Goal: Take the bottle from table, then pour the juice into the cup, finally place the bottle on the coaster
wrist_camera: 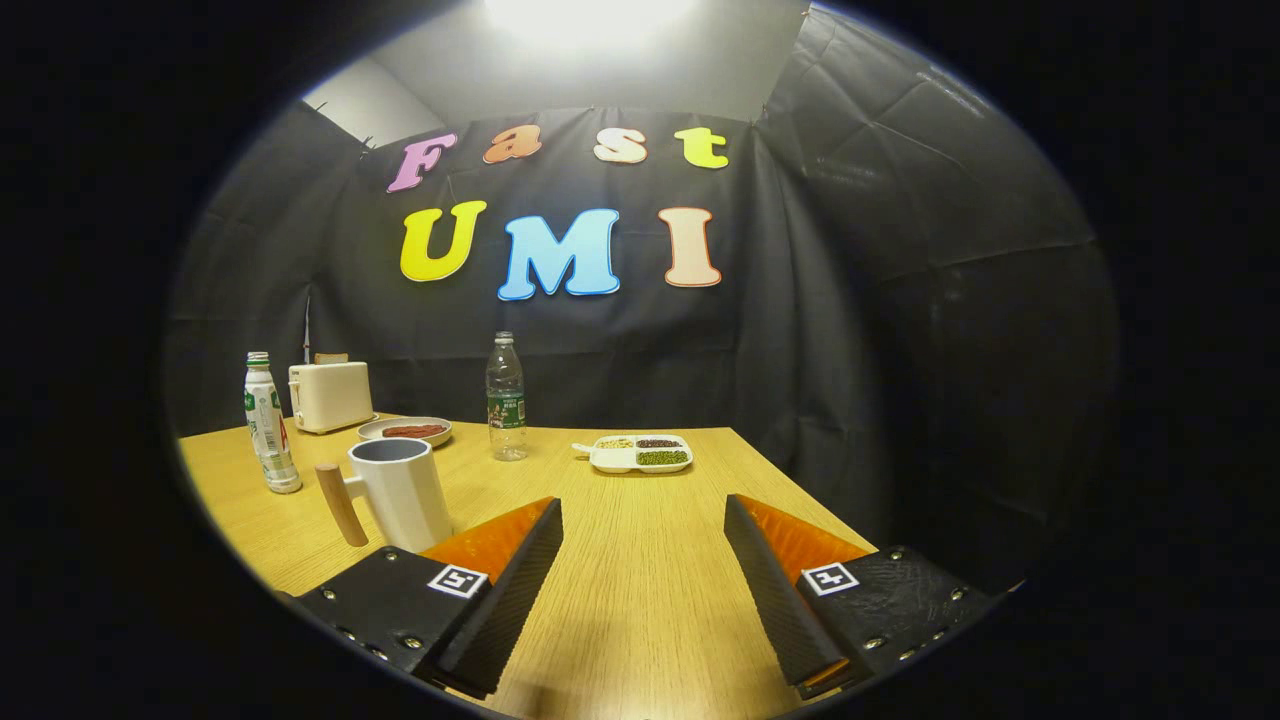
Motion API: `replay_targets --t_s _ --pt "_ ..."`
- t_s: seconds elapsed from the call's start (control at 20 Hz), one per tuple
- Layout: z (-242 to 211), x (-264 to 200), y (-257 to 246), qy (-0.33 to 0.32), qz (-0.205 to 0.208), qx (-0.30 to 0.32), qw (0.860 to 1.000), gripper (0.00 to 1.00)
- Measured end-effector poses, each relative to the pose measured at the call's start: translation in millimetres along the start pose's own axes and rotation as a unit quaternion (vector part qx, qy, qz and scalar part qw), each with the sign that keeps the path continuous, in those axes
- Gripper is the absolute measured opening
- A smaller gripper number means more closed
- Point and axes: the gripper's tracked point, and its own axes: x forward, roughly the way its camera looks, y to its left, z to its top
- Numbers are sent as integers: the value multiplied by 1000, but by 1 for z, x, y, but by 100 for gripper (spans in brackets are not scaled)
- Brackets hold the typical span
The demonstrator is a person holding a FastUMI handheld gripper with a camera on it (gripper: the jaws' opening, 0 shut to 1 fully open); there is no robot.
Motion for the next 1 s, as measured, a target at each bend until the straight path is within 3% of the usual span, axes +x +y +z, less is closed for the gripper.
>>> replay_targets --t_s 0.5,0.7,1.0 --pt "2 5 -1 1 1 -5 1000 95" --pt "-4 52 7 20 7 -7 1000 95" --pt "28 90 29 -16 24 5 1000 95"
